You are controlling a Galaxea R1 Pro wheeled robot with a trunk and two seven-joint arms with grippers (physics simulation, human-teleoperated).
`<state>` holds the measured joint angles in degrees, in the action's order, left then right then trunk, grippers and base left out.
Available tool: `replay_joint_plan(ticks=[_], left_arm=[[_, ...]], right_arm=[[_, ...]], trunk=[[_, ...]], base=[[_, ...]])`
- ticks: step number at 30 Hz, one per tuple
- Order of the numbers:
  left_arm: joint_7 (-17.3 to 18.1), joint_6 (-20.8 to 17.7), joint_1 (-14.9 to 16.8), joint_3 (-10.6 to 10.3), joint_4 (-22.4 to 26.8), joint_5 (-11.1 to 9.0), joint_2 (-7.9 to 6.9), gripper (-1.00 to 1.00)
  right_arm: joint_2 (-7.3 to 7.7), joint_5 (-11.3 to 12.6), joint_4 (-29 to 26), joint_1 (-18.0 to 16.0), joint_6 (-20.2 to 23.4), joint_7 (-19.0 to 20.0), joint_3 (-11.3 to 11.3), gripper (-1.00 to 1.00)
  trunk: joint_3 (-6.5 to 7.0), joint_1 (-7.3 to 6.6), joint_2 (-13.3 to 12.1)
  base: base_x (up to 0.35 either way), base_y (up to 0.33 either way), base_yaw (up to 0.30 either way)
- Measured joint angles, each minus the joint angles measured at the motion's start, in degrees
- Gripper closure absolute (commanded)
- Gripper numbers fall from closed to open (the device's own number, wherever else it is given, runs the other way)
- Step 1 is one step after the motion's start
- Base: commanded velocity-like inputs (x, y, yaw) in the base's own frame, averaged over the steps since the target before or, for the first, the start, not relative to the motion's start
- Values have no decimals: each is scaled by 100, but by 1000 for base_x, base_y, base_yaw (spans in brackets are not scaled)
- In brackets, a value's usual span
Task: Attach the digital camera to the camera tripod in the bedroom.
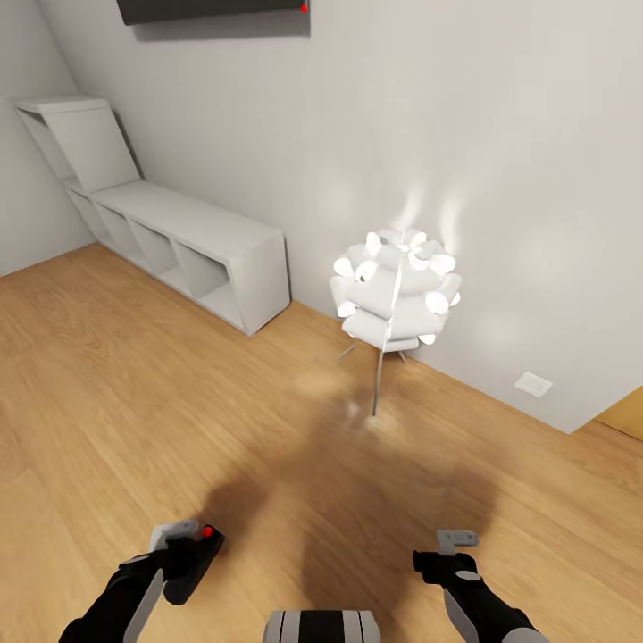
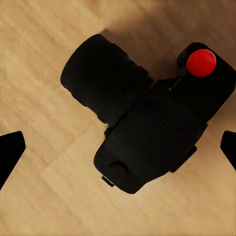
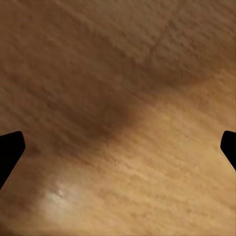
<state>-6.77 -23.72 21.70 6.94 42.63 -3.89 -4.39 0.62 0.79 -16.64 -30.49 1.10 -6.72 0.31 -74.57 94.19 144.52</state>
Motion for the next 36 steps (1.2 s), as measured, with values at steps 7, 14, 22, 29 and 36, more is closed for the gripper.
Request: replay_joint_plan(ticks=[7,14,22,29,36], left_arm=[[2,1,0,-5,-7,-1,-2,-100],[4,6,1,-19,-47,22,-7,-100],[16,11,1,-35,-96,174,-12,-100],[12,11,0,-42,-97,383,-16,-100],[11,20,1,-44,-116,417,-21,-100]], right_arm=[[-10,-7,-7,-1,-12,-6,7,-100],[-41,7,-2,0,13,-54,8,-100],[-58,6,-1,1,15,-283,13,-100],[-48,1,0,0,7,-330,10,-100],[-52,0,-1,1,10,-337,11,-100]], trunk=[[0,0,0],[2,0,0],[12,0,0],[12,0,0],[13,0,0]], base=[[0,8,0],[0,1,-54],[0,0,-199],[0,0,-36],[0,0,-54]])
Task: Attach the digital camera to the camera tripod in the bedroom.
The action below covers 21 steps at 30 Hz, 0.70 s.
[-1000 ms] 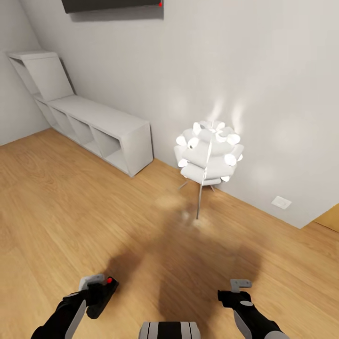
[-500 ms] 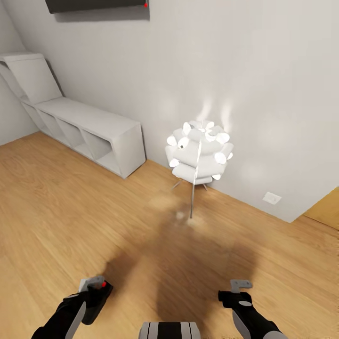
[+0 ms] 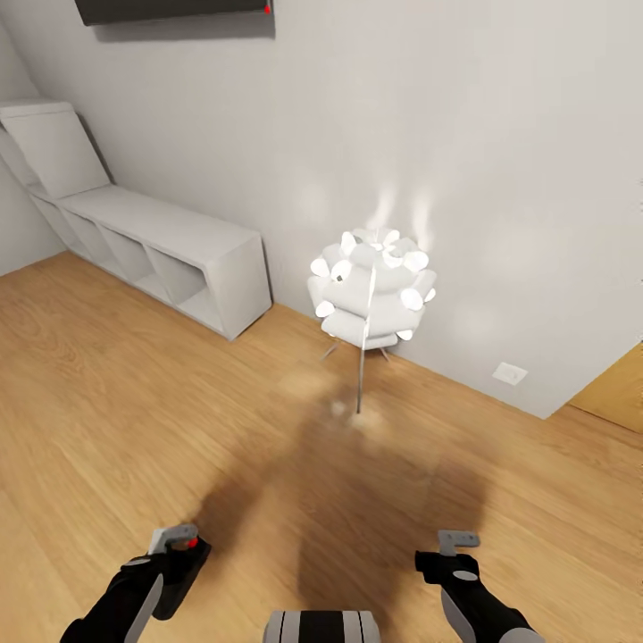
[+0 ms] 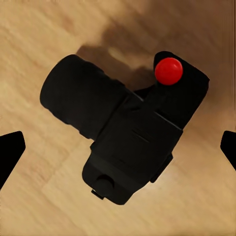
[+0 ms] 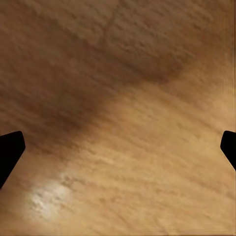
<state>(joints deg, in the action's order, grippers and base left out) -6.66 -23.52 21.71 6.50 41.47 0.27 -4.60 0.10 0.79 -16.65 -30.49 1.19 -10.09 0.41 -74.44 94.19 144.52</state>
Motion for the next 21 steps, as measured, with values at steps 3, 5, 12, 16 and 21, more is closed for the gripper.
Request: replay_joint_plan(ticks=[3,5,12,16,21], left_arm=[[0,1,0,0,-5,4,-5,-100],[0,-2,0,1,-6,4,-10,-100],[0,-17,-1,2,-4,-2,-5,-100],[0,-18,-1,1,-5,-2,0,-100],[0,-17,-1,0,-7,-3,2,-100]], right_arm=[[2,0,-1,0,3,-3,1,-100],[5,0,0,0,3,-4,3,-100],[14,-2,1,-1,0,-2,0,-100],[9,-1,-2,-1,0,-4,0,-100],[3,-2,-2,-2,0,-4,4,-100]], trunk=[[0,0,0],[0,0,0],[0,0,0],[0,0,0],[0,0,0]], base=[[0,0,-71],[0,4,-31],[0,161,-9],[0,136,-2],[0,52,-1]])
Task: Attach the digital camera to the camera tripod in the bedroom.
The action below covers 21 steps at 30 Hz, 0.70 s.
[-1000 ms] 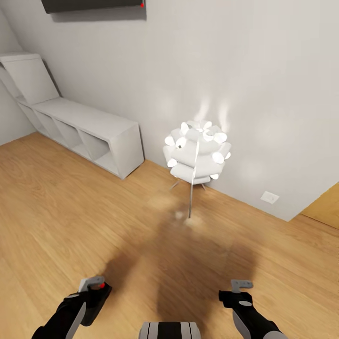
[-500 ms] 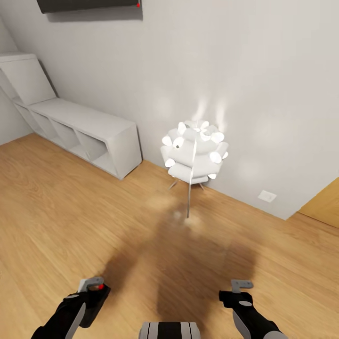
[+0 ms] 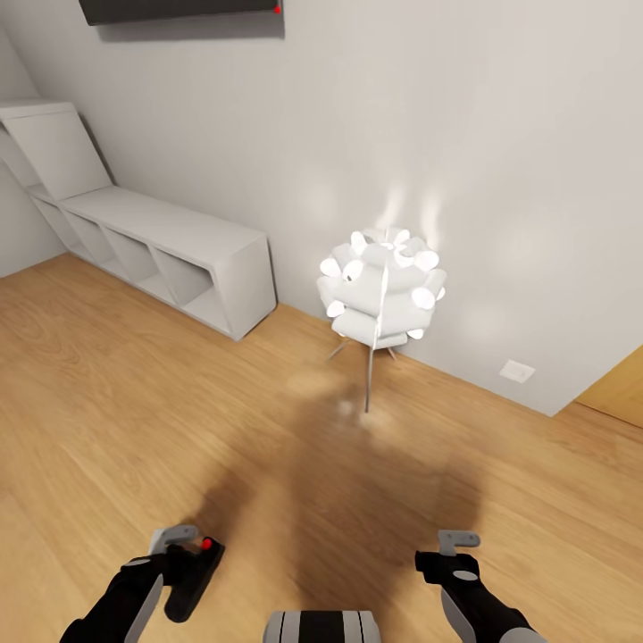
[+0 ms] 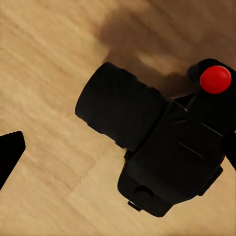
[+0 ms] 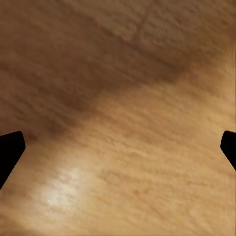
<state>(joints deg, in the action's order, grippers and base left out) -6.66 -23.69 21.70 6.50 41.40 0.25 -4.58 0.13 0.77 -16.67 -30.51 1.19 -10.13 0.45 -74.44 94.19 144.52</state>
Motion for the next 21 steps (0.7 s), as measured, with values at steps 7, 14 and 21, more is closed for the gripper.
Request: replay_joint_plan(ticks=[7,14,21], left_arm=[[0,0,0,0,-1,-2,-3,-100],[0,0,0,0,-1,-1,0,-100],[0,0,0,0,2,-1,1,-100]], right_arm=[[-3,0,0,0,0,0,2,-100],[-4,-2,1,-1,0,0,1,-100],[1,1,2,1,0,0,0,-100]], trunk=[[0,0,0],[0,0,0],[0,0,0]], base=[[0,14,0],[0,3,0],[0,0,0]])
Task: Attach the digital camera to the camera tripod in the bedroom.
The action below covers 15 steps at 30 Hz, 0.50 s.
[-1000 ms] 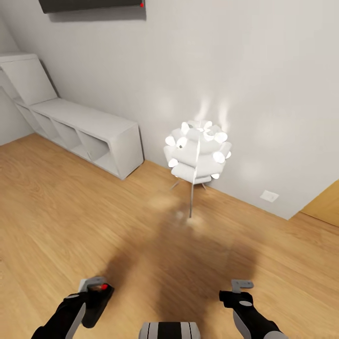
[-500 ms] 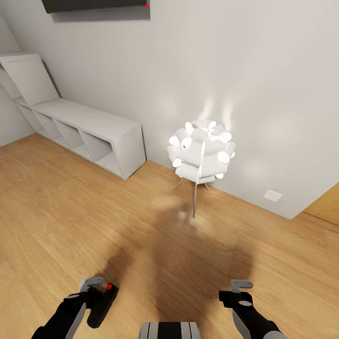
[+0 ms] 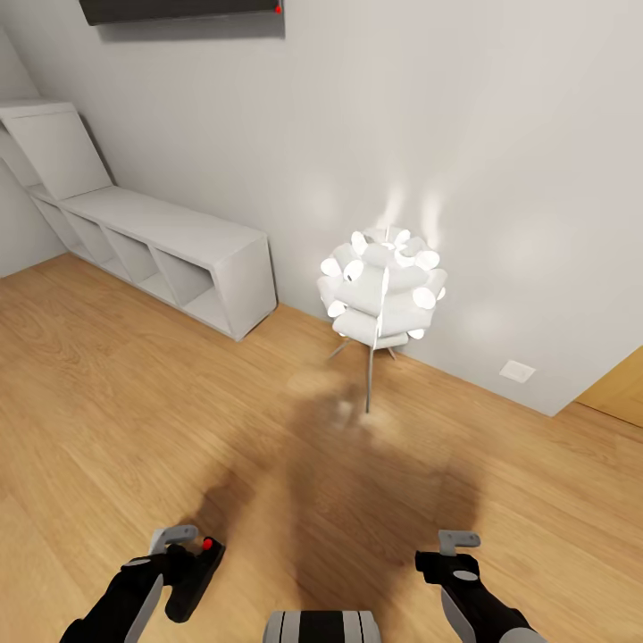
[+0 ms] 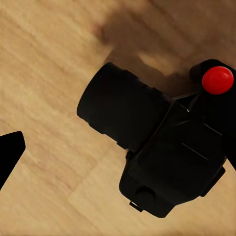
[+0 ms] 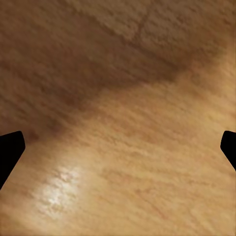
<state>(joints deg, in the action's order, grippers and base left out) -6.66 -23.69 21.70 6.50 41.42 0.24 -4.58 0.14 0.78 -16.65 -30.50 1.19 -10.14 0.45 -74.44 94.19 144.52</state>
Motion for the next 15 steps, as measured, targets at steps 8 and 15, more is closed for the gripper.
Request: replay_joint_plan(ticks=[8,15], left_arm=[[0,0,0,0,-2,1,0,-100],[0,18,0,0,3,1,0,-100]], right_arm=[[-1,1,0,0,-2,8,-5,-100],[1,-2,0,0,0,3,-5,-100]], trunk=[[0,0,0],[0,0,0]], base=[[0,0,0],[0,0,0]])
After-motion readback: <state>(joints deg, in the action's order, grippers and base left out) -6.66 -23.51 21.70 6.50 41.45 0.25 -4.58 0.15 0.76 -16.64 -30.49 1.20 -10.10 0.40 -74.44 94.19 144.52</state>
